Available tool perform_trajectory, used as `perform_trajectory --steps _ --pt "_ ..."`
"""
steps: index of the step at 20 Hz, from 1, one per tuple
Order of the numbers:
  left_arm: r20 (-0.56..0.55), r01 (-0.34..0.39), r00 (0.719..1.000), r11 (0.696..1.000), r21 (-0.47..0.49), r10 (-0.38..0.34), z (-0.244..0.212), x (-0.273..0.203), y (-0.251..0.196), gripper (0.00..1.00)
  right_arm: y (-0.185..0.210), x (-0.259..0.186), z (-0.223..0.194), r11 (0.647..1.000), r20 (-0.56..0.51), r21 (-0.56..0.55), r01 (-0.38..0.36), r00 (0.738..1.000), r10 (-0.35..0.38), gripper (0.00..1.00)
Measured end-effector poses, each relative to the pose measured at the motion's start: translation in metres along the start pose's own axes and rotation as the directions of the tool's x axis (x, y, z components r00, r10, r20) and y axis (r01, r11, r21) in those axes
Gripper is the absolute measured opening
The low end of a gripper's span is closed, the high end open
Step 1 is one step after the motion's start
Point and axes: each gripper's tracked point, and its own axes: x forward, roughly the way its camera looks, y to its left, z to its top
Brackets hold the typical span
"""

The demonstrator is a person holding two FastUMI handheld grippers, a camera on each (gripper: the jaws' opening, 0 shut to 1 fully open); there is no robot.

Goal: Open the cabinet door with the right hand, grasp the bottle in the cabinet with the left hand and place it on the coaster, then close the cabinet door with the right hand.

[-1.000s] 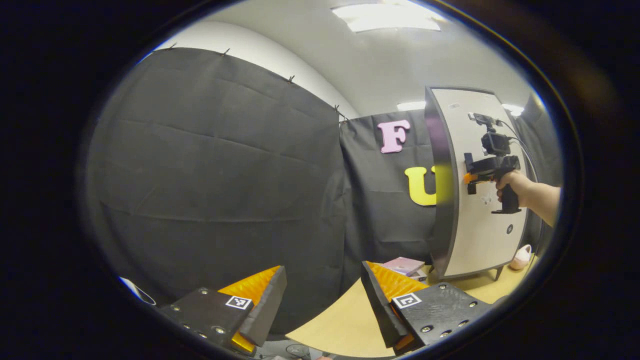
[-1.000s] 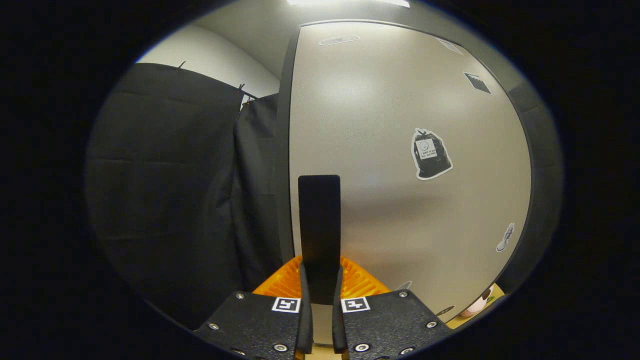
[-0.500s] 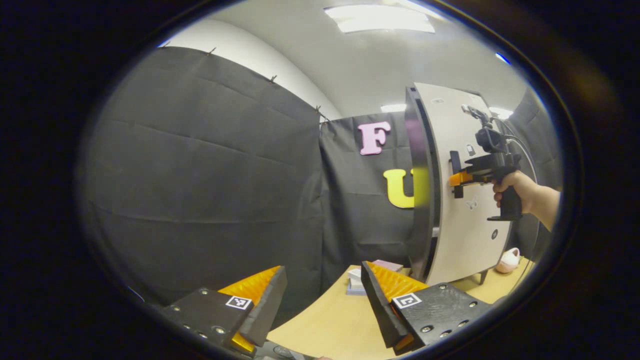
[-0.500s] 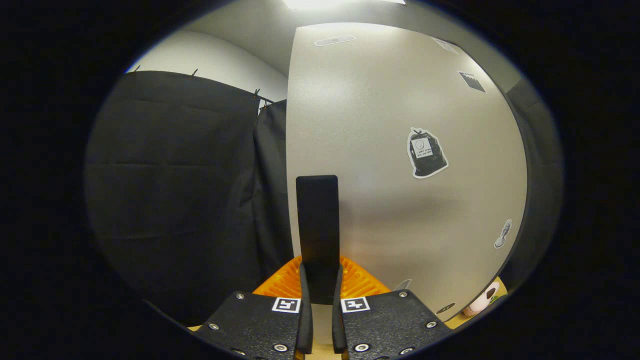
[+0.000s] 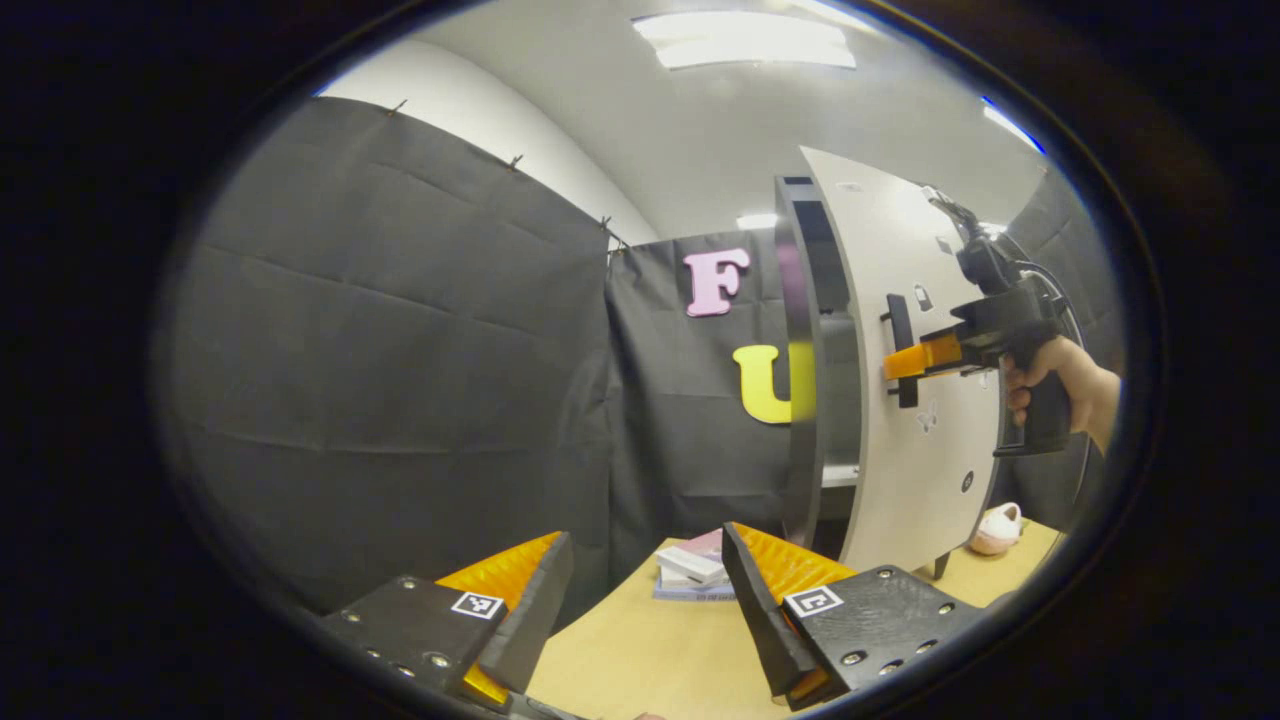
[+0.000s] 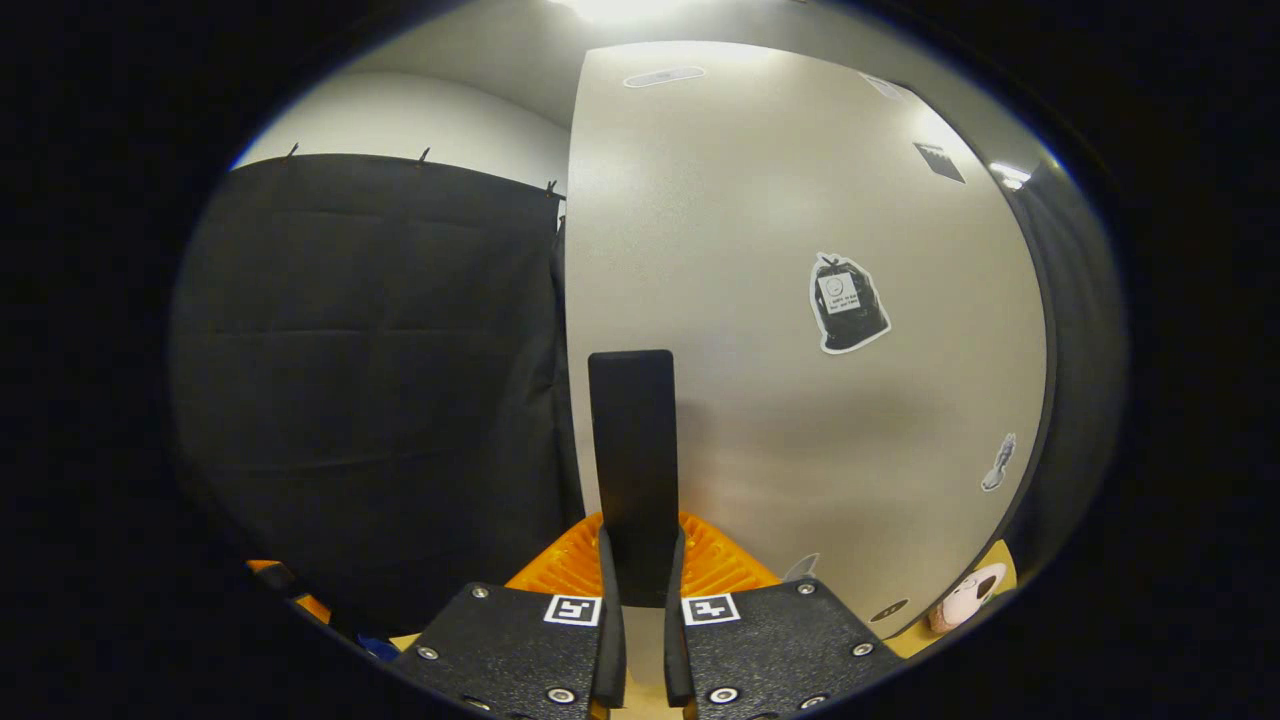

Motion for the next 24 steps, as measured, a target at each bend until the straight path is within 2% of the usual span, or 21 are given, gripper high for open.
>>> perform_trajectory --steps 9,10,12,13,14,17,19,20,22,23,24 --pt "0.011 0.066 0.998 0.998 -0.001 -0.066 0.005 0.01 -0.058 0.86 -0.005 -0.005 -0.005 0.994 -0.014 0.004 -0.113 0.994 0.113 0.16" --pt "0.009 0.075 0.997 0.997 -0.003 -0.075 0.005 0.011 -0.064 0.82 -0.005 -0.006 -0.005 0.992 -0.015 0.003 -0.124 0.992 0.124 0.15" --pt "0.006 0.094 0.996 0.996 -0.005 -0.094 0.004 0.012 -0.077 0.86 -0.008 -0.01 -0.005 0.989 -0.017 0.009 -0.147 0.989 0.147 0.15" --pt "0.006 0.104 0.995 0.995 -0.006 -0.104 0.005 0.012 -0.084 0.82 -0.009 -0.012 -0.006 0.988 -0.019 0.013 -0.156 0.988 0.156 0.16" --pt "0.008 0.113 0.994 0.994 -0.008 -0.113 0.006 0.011 -0.09 0.86 -0.01 -0.013 -0.006 0.987 -0.022 0.014 -0.163 0.986 0.163 0.16" --pt "0.018 0.138 0.99 0.99 -0.02 -0.138 0.01 0.01 -0.11 0.86 -0.014 -0.016 -0.008 0.983 -0.018 0.016 -0.182 0.983 0.182 0.15" --pt "0.016 0.155 0.988 0.988 -0.026 -0.155 0.009 0.01 -0.121 0.86 -0.017 -0.02 -0.007 0.981 -0.014 0.029 -0.194 0.981 0.195 0.15" --pt "0.017 0.165 0.986 0.986 -0.026 -0.165 0.009 0.011 -0.128 0.82 -0.018 -0.022 -0.008 0.98 -0.012 0.03 -0.198 0.98 0.198 0.15" --pt "0.014 0.182 0.983 0.983 -0.021 -0.182 0.008 0.012 -0.141 0.86 -0.02 -0.027 -0.007 0.979 -0.008 0.025 -0.202 0.979 0.202 0.15" --pt "0.014 0.192 0.981 0.981 -0.022 -0.192 0.009 0.013 -0.148 0.82 -0.021 -0.029 -0.008 0.979 -0.008 0.024 -0.202 0.979 0.203 0.15" --pt "0.014 0.202 0.979 0.979 -0.026 -0.202 0.009 0.013 -0.155 0.89 -0.023 -0.032 -0.007 0.979 -0.007 0.024 -0.202 0.979 0.202 0.15"
